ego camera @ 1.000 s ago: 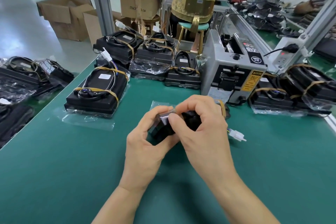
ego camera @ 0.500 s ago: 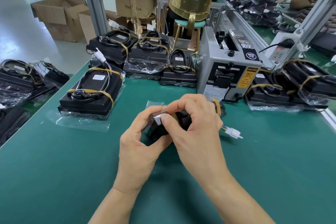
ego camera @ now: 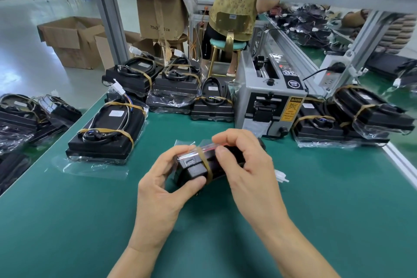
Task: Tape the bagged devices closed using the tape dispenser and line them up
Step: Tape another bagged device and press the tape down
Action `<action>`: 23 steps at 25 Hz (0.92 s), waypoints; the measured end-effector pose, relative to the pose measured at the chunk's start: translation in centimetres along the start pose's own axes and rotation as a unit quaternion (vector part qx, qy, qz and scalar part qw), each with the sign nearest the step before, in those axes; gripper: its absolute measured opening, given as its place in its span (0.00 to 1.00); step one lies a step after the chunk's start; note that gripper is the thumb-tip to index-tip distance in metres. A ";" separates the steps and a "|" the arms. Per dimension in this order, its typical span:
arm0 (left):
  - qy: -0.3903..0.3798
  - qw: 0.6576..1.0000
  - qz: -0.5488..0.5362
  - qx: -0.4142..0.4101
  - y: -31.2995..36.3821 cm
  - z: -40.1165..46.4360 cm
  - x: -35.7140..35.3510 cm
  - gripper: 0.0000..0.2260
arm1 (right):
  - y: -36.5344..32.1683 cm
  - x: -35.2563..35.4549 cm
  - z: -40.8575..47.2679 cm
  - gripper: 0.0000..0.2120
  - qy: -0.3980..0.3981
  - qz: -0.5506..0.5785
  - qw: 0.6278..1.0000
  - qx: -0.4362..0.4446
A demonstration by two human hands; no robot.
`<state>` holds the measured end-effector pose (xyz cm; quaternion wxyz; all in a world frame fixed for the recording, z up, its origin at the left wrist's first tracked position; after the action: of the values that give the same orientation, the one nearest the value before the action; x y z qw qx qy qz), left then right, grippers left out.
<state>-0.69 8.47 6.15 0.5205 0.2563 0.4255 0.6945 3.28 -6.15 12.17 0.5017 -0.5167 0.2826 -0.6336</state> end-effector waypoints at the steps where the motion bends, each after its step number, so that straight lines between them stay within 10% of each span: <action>1: 0.000 1.000 0.000 0.002 0.0 0.1 0.0 0.22 | 0.3 0.8 0.1 0.14 0.008 -0.020 1.000 0.017; 10: -0.022 0.995 -0.077 0.064 -1.2 1.7 1.3 0.26 | 4.6 4.4 1.5 0.36 -0.114 -0.193 0.974 0.017; 16: -0.023 0.991 -0.094 0.089 -1.1 2.0 1.7 0.25 | 6.2 3.7 1.4 0.28 -0.172 -0.090 0.980 -0.039; 23: -0.070 0.931 0.320 -0.157 6.8 2.6 -2.2 0.23 | 6.9 3.6 1.7 0.26 -0.183 -0.044 0.980 -0.068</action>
<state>-1.33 6.63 13.44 0.3323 0.3417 0.1685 0.8628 7.40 -11.52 7.97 0.4804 -0.6689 0.2053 -0.5287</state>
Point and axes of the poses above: each hand's wrist, its own z-axis towards the middle knuckle, its own x-axis out of the back of the hand, y = z × x, the point moved 8 cm from there along z, towards the middle knuckle, and after that the axes turned 6 degrees about -x, right-handed, at the moved point
